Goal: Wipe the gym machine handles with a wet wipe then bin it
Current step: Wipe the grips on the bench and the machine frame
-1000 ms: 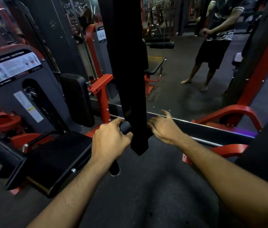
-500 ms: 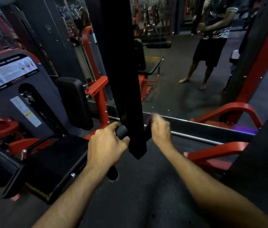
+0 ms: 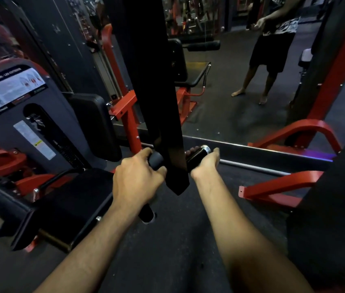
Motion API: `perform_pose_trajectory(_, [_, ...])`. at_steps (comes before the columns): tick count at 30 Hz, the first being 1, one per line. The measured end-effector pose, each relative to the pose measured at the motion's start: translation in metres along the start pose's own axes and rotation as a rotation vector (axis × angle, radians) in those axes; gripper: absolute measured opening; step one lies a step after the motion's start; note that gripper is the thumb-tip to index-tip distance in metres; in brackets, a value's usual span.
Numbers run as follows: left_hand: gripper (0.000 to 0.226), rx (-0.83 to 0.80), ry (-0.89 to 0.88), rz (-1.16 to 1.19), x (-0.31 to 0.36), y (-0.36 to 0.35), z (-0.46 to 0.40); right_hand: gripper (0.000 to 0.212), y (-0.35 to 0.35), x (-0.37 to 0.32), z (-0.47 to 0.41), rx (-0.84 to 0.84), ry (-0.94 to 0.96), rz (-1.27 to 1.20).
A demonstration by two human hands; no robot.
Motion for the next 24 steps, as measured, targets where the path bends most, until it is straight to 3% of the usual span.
perform_pose_trajectory(5, [0.026, 0.012, -0.024, 0.008, 0.0, -0.001, -0.002, 0.051, 0.015, 0.01, 0.024, 0.065, 0.114, 0.357])
perform_pose_trajectory(8, [0.029, 0.02, -0.018, -0.009, -0.001, -0.001, -0.003, 0.083, 0.027, 0.025, 0.024, 0.013, 0.117, 0.573])
perform_pose_trajectory(9, [0.03, 0.025, -0.021, -0.014, -0.002, -0.001, -0.003, 0.085, 0.03, 0.031, 0.024, -0.004, 0.133, 0.645])
perform_pose_trajectory(15, [0.033, 0.013, -0.016, -0.008, -0.004, -0.002, -0.005, 0.047, 0.038, 0.031, 0.039, -0.091, 0.248, 0.907])
perform_pose_trajectory(20, [0.032, 0.022, -0.023, -0.008, -0.002, 0.001, -0.004, 0.04, 0.054, -0.002, 0.061, -0.149, 0.569, 1.092])
perform_pose_trajectory(24, [0.021, 0.024, -0.026, -0.017, -0.001, 0.002, -0.003, 0.041, 0.021, -0.057, 0.059, -0.138, 1.081, 1.213])
Point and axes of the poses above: each hand's wrist, its own z-axis away from the middle knuckle, its own y-axis out of the back of the hand, x = y × z, the point moved 7 cm from there along -z, towards the middle knuckle, and after that the axes turned 3 degrees about -z, right-handed, at the moved point
